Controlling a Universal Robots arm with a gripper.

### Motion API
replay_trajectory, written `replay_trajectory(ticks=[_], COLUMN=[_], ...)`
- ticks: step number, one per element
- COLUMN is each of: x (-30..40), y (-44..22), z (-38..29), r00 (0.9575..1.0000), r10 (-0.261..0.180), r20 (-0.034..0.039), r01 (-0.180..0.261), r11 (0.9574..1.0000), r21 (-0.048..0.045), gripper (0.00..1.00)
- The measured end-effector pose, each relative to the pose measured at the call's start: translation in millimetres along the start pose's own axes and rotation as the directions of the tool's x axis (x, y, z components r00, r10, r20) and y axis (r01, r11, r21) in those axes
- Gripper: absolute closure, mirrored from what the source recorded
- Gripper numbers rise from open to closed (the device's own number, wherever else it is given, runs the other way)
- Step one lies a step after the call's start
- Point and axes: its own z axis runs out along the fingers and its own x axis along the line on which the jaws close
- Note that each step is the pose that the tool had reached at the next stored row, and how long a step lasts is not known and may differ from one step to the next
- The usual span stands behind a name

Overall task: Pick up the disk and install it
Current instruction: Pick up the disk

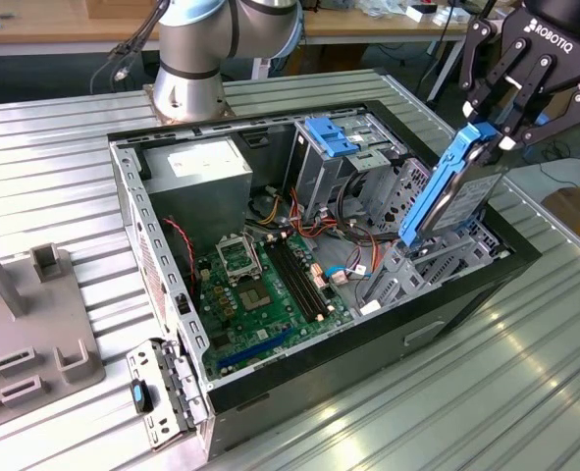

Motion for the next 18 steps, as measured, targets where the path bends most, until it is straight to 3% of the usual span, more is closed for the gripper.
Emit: replay_trajectory(ticks=[6, 13, 18], x=[0.4, 6.5, 5.5], y=[-0.7, -2.0, -1.9], z=[1.9, 8.2, 8.7], r00=[1.0000, 1.0000, 1.0000], r10=[0.000, 0.000, -0.009], r20=[0.0002, 0.0000, 0.0004], r01=[0.000, 0.000, 0.009], r11=[1.0000, 1.0000, 1.0000], r21=[0.0000, 0.0000, -0.0001], gripper=[0.63, 0.63, 0.63])
